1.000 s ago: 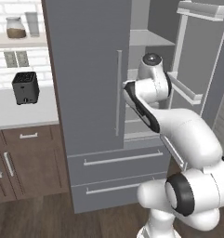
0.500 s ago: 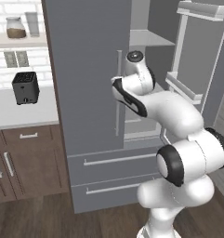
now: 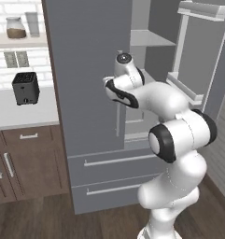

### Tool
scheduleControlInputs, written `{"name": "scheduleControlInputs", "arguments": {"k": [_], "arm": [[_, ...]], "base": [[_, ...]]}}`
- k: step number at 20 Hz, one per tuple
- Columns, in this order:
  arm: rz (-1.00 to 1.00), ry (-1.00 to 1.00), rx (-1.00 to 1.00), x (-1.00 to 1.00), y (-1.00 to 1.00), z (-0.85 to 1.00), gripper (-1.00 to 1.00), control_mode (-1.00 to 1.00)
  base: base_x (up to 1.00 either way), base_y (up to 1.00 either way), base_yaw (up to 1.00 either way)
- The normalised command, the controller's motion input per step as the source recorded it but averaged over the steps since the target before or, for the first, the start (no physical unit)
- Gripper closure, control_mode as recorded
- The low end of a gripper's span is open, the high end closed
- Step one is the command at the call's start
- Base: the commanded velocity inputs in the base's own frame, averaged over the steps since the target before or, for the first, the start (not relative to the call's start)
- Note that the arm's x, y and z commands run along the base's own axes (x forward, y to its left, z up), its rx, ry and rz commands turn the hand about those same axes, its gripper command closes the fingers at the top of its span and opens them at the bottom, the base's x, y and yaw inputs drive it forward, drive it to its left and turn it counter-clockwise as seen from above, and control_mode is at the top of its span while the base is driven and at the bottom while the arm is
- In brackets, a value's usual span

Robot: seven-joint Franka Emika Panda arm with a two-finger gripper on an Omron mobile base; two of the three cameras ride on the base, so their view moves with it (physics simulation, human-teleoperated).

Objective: Take the strawberry from the fridge and place it on top of the pancake, located on the dining counter.

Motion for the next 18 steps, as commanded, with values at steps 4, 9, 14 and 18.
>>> {"name": "scheduleControlInputs", "arguments": {"k": [4, 9, 14, 18], "arm": [[0.00, 0.00, 0.02, 0.54, 0.16, -0.29, -1.00, -1.00], [0.00, 0.00, 0.02, 0.42, 0.02, -0.23, -1.00, -1.00], [0.00, -0.05, 0.00, 0.34, 0.00, -0.24, -1.00, -1.00], [0.00, -0.19, 0.00, 0.46, 0.11, -0.53, 1.00, -1.00]], "base": [[0.00, 0.00, 0.00], [0.00, 0.00, 0.00], [0.00, 0.00, 0.00], [0.00, 0.00, 0.00]]}}
